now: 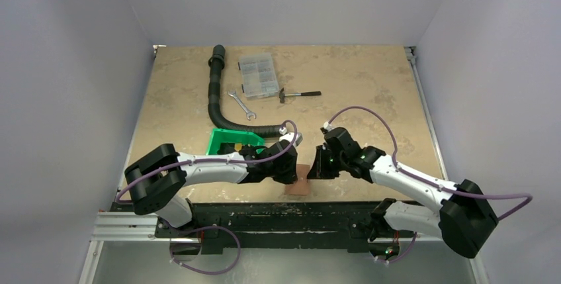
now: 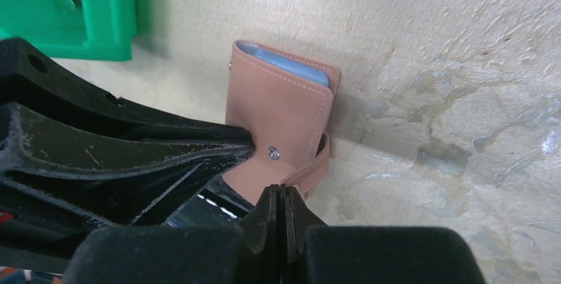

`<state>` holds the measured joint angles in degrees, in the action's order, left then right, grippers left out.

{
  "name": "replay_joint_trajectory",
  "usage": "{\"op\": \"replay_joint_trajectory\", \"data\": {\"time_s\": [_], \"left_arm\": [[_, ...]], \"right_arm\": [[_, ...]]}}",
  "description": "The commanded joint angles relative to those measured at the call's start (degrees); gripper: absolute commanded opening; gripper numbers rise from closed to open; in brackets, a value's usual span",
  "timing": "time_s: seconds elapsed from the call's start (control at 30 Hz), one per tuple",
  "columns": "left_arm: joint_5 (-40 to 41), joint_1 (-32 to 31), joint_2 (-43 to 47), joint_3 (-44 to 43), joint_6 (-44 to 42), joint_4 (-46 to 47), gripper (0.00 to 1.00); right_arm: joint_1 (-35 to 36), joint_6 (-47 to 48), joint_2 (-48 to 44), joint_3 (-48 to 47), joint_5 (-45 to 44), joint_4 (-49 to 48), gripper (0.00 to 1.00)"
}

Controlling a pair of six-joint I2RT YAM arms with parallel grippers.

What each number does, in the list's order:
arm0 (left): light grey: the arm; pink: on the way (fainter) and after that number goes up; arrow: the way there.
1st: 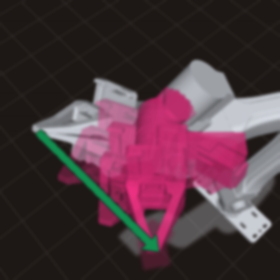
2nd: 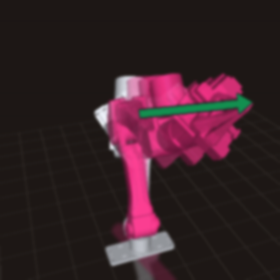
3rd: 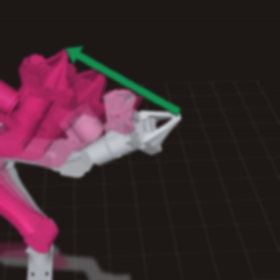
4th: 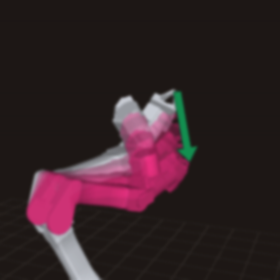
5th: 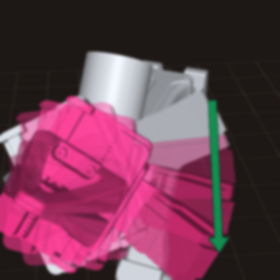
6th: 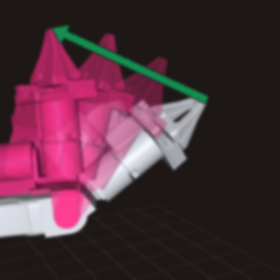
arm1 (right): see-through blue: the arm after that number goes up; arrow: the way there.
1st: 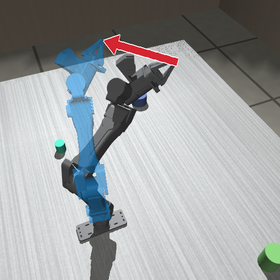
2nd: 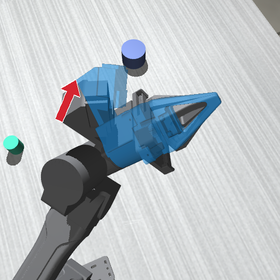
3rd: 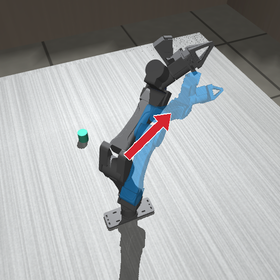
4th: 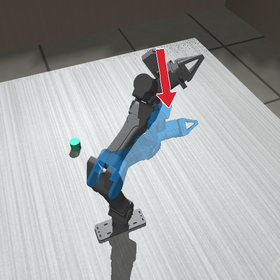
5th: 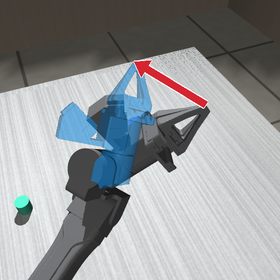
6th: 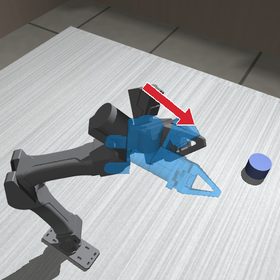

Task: Put the credit cards into the card holder
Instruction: Close the card holder at the center of the board.

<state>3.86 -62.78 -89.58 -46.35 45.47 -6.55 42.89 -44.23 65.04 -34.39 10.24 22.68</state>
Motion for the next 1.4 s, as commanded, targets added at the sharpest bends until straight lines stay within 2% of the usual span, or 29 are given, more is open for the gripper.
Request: {"op": "replay_joint_trajectory", "data": {"time_s": [0.0,0.4,0.47,0.6,0.7,0.73,0.8,0.93,1.07,1.13,1.37], "left_arm": [[1.4,-0.5,-1.0,2.5,0.2,-2.7,0.02],[1.0,-0.5,-0.7,2.7,0.3,-2.3,0.02],[0.9,-0.5,-0.7,2.7,0.4,-2.4,0.02],[1.1,-0.5,-0.3,2.6,0.4,-2.6,0.02],[0.9,-0.5,-0.4,2.2,0.1,-2.7,0.02],[0.8,-0.5,-0.4,2.1,0.1,-2.6,0.02],[0.7,-0.5,-0.6,2.0,-0.1,-2.4,0.02],[0.5,-0.5,-1.3,1.9,-0.2,-1.9,0.02],[0.3,-0.5,-1.3,2.1,-0.1,-1.7,0.02],[0.4,-0.5,-1.0,2.3,-0.1,-1.9,0.02],[0.5,-0.5,-0.6,2.8,0.2,-1.6,0.02]], "right_arm": [[-2.5,-4.0,-2.9,2.4,6.0,-8.1,0.00],[-5.0,-6.6,2.2,6.7,14.6,-21.7,0.00],[-5.2,-6.6,2.8,6.8,14.7,-21.7,0.00],[-5.9,1.6,0.0,1.8,9.2,-10.4,0.00],[-5.9,6.2,-1.1,-3.7,-1.5,3.7,0.00],[-5.9,7.0,-1.2,-4.6,-3.3,6.8,0.03],[-5.7,7.7,-0.7,-5.5,-4.6,10.6,0.17],[-5.1,8.0,0.9,-5.6,-2.5,10.5,0.41],[-3.4,7.9,3.8,-6.0,-1.6,8.8,0.53],[-2.8,7.9,5.1,-6.1,-1.5,8.3,0.51],[-2.6,7.8,5.6,-6.0,-1.6,7.8,0.32]]}}
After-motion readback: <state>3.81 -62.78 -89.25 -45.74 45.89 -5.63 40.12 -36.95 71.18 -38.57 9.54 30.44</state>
